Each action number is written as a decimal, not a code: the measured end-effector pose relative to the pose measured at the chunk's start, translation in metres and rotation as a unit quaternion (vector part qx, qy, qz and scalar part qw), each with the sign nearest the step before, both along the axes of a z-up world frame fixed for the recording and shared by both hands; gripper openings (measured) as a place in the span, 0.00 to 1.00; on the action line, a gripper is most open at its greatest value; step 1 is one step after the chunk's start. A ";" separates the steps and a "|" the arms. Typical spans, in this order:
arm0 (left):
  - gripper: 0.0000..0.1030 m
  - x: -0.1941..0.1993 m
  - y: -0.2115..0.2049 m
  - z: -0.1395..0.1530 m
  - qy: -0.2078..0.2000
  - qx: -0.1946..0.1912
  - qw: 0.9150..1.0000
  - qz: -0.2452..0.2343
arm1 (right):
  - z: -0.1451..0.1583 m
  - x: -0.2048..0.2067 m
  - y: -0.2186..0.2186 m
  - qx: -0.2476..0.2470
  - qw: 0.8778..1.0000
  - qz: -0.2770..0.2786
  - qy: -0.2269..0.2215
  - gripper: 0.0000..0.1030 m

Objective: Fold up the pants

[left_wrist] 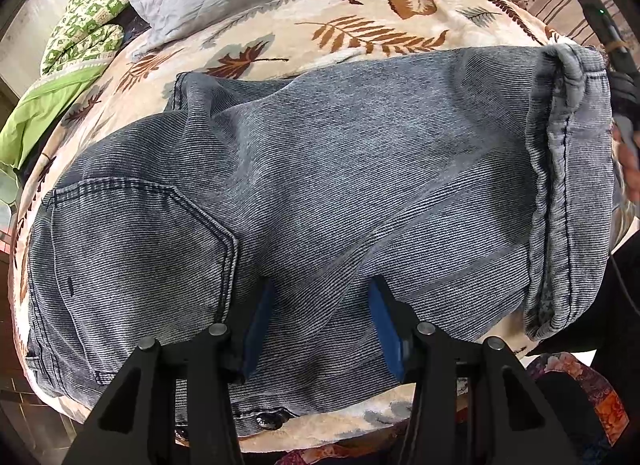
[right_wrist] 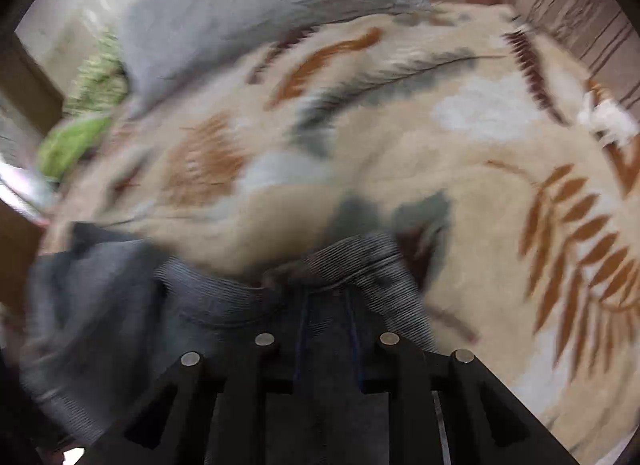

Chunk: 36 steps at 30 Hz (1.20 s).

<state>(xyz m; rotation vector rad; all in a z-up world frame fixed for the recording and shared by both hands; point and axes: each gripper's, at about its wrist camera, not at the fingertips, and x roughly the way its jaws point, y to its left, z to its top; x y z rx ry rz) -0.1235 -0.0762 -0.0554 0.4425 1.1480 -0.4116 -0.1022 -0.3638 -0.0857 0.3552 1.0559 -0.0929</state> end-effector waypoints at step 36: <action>0.50 -0.024 -0.070 0.035 0.015 -0.105 0.981 -0.162 | 0.032 -0.089 0.056 0.138 0.976 0.165 -0.046 0.08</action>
